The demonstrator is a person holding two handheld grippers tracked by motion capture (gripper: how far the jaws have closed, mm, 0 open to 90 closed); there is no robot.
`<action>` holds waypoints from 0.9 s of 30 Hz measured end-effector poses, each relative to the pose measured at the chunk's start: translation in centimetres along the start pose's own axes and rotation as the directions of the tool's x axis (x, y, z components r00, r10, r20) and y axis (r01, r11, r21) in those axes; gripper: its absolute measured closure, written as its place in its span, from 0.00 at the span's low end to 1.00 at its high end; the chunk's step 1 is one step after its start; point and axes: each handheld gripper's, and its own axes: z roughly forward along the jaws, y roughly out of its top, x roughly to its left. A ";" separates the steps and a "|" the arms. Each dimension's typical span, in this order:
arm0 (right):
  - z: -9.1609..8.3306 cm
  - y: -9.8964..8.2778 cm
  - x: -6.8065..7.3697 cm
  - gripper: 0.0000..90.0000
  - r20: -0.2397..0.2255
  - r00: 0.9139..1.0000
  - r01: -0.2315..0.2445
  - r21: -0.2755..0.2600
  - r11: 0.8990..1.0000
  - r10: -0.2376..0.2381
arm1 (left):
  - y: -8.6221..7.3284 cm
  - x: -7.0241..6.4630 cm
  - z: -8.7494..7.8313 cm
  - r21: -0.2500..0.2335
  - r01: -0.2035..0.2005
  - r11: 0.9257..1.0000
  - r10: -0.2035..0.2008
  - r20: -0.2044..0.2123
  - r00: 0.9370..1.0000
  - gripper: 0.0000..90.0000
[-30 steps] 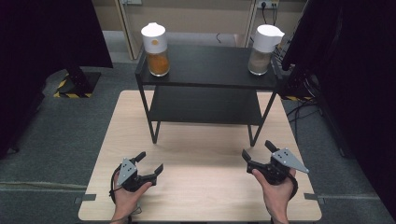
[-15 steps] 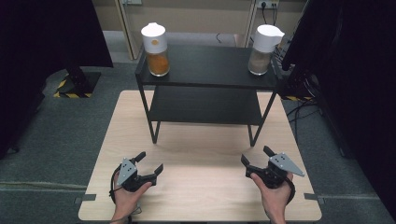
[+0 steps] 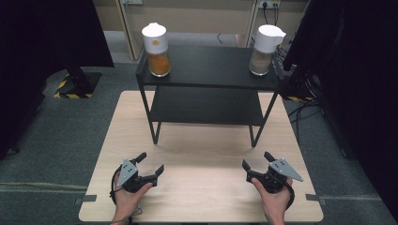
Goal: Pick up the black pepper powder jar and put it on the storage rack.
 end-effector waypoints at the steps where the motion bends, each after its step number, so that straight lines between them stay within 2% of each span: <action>1: 0.0 -0.1 0.0 0.05 0.001 1.000 -0.001 0.002 1.000 0.001 | 0.0 0.0 0.0 0.000 0.000 1.000 0.000 0.000 1.000 0.12; 27: 0.5 -1.8 0.1 0.05 0.029 1.000 0.007 0.053 0.999 -0.009 | 0.1 0.0 0.0 0.004 -0.004 1.000 0.004 0.003 1.000 0.12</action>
